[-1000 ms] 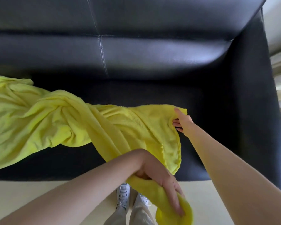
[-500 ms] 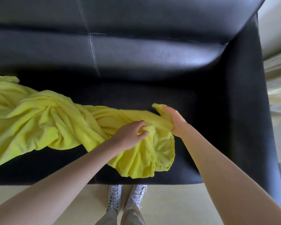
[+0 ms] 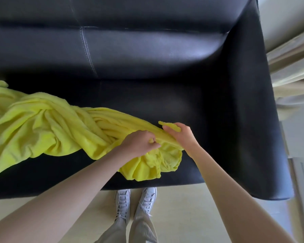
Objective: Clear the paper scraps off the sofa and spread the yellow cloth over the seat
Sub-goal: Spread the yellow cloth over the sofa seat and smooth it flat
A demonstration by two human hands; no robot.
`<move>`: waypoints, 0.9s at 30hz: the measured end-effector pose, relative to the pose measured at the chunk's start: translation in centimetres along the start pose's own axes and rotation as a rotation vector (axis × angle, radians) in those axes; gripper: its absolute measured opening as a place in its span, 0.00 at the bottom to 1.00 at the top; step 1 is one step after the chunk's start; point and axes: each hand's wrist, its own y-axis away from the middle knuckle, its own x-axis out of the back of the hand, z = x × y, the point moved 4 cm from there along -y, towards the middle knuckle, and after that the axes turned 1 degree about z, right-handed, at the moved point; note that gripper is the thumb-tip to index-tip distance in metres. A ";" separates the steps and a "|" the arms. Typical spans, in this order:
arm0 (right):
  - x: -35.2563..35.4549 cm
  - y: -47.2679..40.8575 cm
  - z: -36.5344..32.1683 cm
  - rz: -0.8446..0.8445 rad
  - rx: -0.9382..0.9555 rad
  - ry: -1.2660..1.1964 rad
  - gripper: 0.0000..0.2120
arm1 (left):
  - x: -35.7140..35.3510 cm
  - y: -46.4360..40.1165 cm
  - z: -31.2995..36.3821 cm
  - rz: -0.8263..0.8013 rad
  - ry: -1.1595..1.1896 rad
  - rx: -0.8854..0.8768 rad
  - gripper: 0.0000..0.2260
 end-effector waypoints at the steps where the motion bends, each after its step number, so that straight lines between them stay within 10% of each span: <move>1: 0.3 0.4 0.6 0.039 0.018 0.007 0.17 | -0.3 0.2 0.3 0.013 0.076 -0.071 0.13; 8: 1.0 2.4 2.2 0.171 0.017 -0.303 0.04 | 0.7 0.4 0.9 0.200 0.429 -0.110 0.13; 14: 0.9 3.0 2.2 0.115 -0.077 -0.353 0.10 | -0.1 -0.2 -0.5 -0.069 -0.028 0.112 0.26; 21: 0.0 4.1 0.1 0.027 0.086 -0.262 0.09 | 1.6 0.6 1.6 0.292 0.144 -0.381 0.12; 27: -0.4 5.0 -1.3 -0.038 0.178 -0.309 0.09 | 2.5 0.8 2.0 0.388 0.275 -0.438 0.07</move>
